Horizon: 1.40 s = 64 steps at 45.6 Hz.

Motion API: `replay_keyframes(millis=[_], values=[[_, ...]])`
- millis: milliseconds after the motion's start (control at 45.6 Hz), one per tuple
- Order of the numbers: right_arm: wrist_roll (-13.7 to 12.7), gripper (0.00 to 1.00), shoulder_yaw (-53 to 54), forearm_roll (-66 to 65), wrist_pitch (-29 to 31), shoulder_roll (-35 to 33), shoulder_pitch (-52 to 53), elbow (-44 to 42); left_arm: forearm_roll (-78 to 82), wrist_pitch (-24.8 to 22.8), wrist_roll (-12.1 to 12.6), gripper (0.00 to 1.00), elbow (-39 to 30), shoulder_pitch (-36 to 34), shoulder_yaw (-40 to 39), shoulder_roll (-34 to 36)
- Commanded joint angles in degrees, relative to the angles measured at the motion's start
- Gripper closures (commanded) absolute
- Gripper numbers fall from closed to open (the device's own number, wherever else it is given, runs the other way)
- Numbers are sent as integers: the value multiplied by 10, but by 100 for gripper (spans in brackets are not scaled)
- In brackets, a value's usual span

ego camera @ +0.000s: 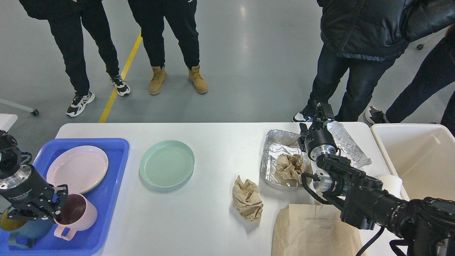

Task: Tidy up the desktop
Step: 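Carry the pink mug into the blue tray beside the olive mug, release, then raise the left gripper away from the blue tray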

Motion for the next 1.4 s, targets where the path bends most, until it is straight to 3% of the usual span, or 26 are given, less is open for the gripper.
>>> replay_keyframes(millis=[0,175,438,570,657,701,855,1139,1381], values=[[0,0,0,0,0,0,0,0,-1,0,-1,97,0,9,-1,-7],[0,0,0,0,0,0,0,0,0,0,-2,93,3,16,-1,-14],[0,0,0,0,0,0,0,0,0,0,-4,71,3,17,1,-14],[0,0,0,0,0,0,0,0,-1,0,-4,49,3,15,3,-14],[0,0,0,0,0,0,0,0,-1,0,-4,19,2,7,12,-14],[0,0,0,0,0,0,0,0,-1,0,-4,9,2,5,15,-14],[0,0,0,0,0,0,0,0,-2,0,-5,7,2,-47,64,-14],[0,0,0,0,0,0,0,0,-67,0,-12,7,2,-226,233,-74],[0,0,0,0,0,0,0,0,-69,0,-12,7,1,-340,280,-144]])
